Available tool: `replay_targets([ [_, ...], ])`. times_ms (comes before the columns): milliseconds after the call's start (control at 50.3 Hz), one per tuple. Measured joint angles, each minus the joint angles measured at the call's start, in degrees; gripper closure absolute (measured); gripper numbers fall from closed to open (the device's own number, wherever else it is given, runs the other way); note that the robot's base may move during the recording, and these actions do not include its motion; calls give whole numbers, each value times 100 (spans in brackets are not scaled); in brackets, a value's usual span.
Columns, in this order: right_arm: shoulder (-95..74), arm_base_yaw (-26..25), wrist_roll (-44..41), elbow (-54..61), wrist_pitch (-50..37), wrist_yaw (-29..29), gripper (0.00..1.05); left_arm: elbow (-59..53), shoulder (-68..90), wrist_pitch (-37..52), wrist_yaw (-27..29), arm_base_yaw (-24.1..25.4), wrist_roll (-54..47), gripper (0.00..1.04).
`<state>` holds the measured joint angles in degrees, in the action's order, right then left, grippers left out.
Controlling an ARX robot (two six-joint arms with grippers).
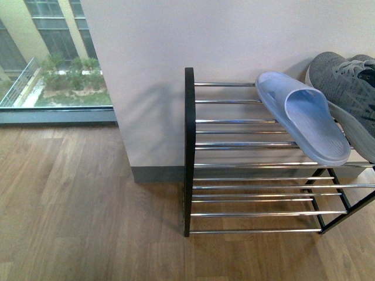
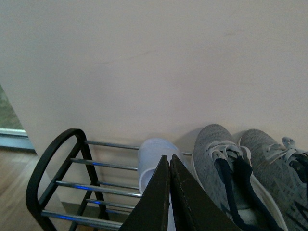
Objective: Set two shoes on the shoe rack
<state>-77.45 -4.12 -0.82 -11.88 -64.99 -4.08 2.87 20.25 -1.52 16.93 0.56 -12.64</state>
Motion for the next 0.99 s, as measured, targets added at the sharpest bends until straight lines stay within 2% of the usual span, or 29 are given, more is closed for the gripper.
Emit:
replay_targets([
  [60, 264, 52, 2, 160, 120, 68, 103, 0, 0, 0, 0, 0, 0, 103],
  [99, 492, 221, 7, 291, 238, 350, 103, 0, 0, 0, 0, 0, 0, 103],
  [219, 1001, 378, 7, 516, 514, 367, 103, 0, 0, 0, -2, 0, 0, 103],
  [636, 3136, 391, 7, 1056, 2105, 396, 103, 0, 0, 0, -2, 0, 0, 103],
  [994, 4671, 391, 11, 1078, 3467, 407, 103, 0, 0, 0, -2, 0, 0, 103],
])
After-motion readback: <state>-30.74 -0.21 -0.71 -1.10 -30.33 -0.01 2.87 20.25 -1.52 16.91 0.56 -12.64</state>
